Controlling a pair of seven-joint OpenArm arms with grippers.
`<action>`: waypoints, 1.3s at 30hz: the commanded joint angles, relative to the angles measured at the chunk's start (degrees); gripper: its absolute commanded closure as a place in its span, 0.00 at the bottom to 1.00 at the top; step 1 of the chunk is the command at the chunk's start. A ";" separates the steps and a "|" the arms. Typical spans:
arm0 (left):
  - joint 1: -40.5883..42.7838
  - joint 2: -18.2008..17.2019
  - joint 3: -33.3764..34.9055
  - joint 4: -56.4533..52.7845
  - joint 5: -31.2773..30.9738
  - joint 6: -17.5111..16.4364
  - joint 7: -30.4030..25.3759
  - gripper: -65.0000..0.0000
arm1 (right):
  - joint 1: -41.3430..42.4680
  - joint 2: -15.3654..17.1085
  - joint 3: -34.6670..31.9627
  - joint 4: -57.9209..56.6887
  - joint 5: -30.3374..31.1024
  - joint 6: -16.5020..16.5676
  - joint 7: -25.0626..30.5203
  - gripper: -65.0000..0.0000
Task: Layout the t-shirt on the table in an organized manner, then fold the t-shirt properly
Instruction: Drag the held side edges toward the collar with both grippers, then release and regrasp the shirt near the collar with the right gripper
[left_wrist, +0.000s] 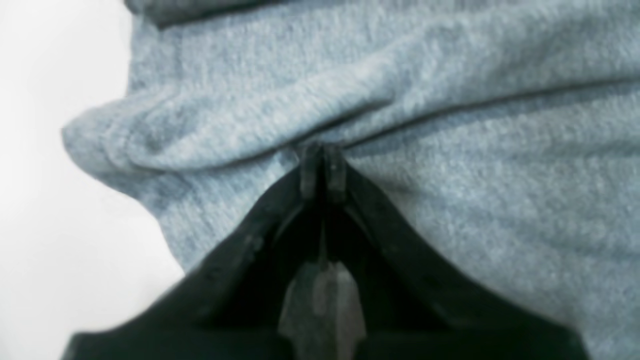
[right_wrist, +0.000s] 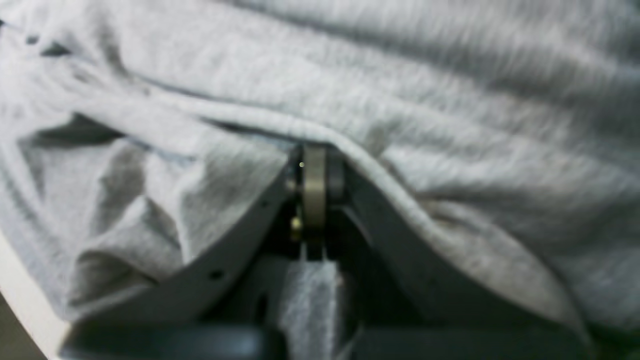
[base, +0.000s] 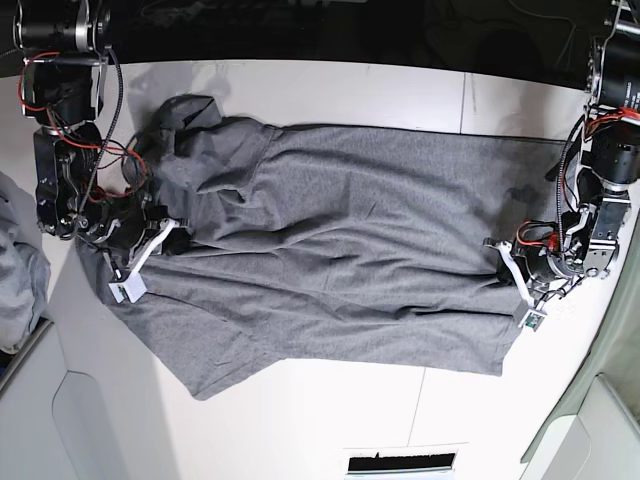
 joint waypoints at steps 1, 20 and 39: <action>-2.45 -1.33 -0.35 0.85 -1.16 -0.33 -0.02 0.95 | 2.27 0.63 0.15 0.92 1.27 -0.22 0.76 1.00; 18.60 -16.35 -0.42 35.58 -25.70 -11.58 14.12 0.79 | -25.55 1.07 1.36 41.00 14.21 0.31 -13.70 1.00; 21.88 -12.68 -6.40 36.74 -24.33 -11.56 13.35 0.79 | -31.06 1.68 -4.37 49.62 -10.05 -2.19 -6.84 0.37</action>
